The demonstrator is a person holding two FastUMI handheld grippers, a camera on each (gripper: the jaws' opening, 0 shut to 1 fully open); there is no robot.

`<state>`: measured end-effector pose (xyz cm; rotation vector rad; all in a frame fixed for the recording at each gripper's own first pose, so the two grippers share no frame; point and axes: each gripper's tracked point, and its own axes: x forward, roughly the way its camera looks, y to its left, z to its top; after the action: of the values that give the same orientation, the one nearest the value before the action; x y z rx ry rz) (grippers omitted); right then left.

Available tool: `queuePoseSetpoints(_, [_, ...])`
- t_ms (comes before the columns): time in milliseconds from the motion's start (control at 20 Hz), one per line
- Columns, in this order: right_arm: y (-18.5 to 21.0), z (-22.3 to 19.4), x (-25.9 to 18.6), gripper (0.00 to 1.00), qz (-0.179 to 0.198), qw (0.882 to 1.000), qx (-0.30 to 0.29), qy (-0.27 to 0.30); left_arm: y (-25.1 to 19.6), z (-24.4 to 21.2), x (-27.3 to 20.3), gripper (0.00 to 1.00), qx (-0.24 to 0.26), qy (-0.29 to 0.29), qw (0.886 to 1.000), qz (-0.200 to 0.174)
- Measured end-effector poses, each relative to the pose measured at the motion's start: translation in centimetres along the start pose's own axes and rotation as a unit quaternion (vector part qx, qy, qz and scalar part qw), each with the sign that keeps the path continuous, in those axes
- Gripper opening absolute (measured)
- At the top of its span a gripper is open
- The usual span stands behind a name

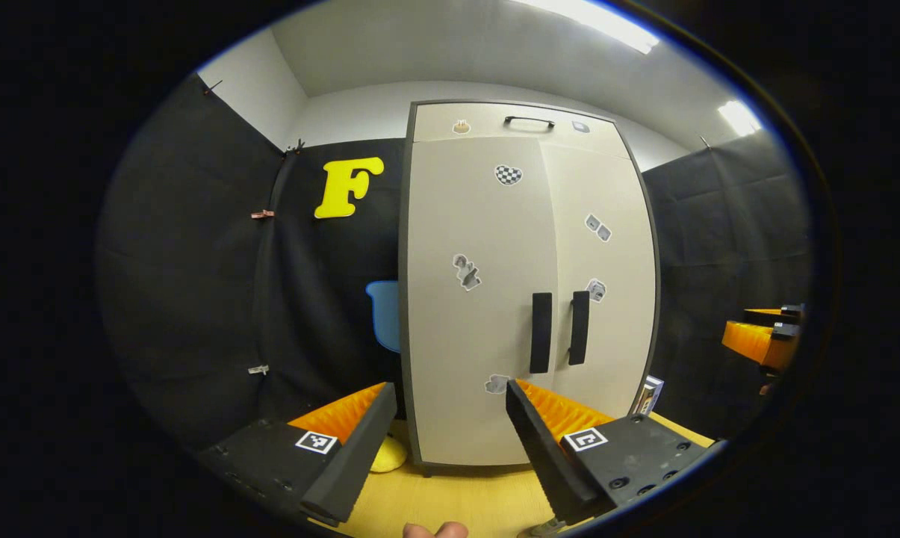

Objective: Grasp the bottle in the cabinet with the left hand and place it on the coaster, then close the right door with the right hand and the left door with the left hand.

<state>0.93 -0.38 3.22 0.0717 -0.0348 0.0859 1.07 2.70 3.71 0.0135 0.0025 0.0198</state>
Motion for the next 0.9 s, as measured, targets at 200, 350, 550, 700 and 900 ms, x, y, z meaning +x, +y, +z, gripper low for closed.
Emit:
queuePoseSetpoints(200, [1.5, -0.1, -1.1, 0.98, 0.005, 1.000, -0.003, -0.002, 0.7, -0.8, -1.9, 0.95, -0.016, 0.007, 1.000, 0.003])
queuePoseSetpoints(350, [2.6, -0.4, -1.6, 0.98, 0.007, 1.000, -0.002, -0.003, 1.3, -1.2, -2.9, 0.95, -0.017, 0.013, 1.000, 0.005])
queuePoseSetpoints(550, [3.2, -0.6, -2.2, 0.98, 0.005, 1.000, -0.007, -0.001, 2.2, -1.1, -3.7, 0.95, -0.017, 0.009, 1.000, 0.008])
queuePoseSetpoints(700, [3.1, -0.8, -2.5, 0.98, 0.000, 1.000, -0.004, 0.001, 2.4, -1.1, -4.0, 0.95, -0.015, 0.008, 1.000, 0.005])
queuePoseSetpoints(900, [3.0, -0.8, -2.6, 0.98, -0.004, 1.000, -0.008, 0.002, 2.4, -1.3, -3.9, 0.95, -0.011, 0.010, 1.000, 0.000])
